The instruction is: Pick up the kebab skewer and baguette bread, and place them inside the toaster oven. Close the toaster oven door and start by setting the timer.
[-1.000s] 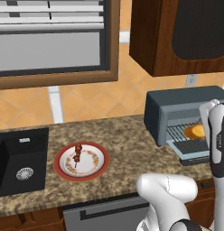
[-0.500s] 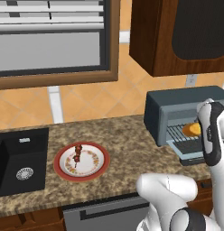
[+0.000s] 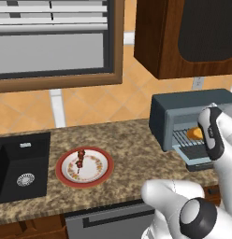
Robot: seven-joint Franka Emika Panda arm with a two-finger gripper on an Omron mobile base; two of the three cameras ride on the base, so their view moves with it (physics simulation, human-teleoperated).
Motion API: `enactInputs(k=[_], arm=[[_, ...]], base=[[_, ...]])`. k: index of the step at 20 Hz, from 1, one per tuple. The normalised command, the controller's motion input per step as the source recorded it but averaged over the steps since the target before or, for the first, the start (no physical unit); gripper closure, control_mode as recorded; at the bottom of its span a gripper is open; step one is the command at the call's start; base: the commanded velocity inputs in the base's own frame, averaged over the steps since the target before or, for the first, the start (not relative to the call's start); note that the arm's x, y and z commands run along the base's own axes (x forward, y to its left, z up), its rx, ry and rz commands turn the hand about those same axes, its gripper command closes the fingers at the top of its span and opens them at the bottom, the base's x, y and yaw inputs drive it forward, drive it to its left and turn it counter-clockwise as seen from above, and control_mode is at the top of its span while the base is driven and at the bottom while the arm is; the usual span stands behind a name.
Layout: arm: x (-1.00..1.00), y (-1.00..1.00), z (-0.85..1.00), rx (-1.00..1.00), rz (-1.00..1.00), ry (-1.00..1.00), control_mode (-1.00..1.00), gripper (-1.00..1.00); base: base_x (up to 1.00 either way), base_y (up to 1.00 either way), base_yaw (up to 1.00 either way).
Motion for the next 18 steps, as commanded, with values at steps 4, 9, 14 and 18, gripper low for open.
enactInputs(k=[4, 9, 14, 18], arm=[[0.26, -0.24, -0.05, 0.0, 0.0, 0.0, -1.0, 1.0], [0.2, -0.01, -0.16, -0.04, 0.0, 0.0, -1.0, 1.0], [0.11, 0.03, -0.17, -0.05, 0.0, 0.0, -1.0, 1.0], [0.17, 0.0, -0.01, 0.0, 0.0, 0.0, -1.0, 1.0]], base=[[0.0, 0.0, 0.0], [0.0, 0.0, 0.0], [0.0, 0.0, 0.0], [0.0, 0.0, 0.0]])
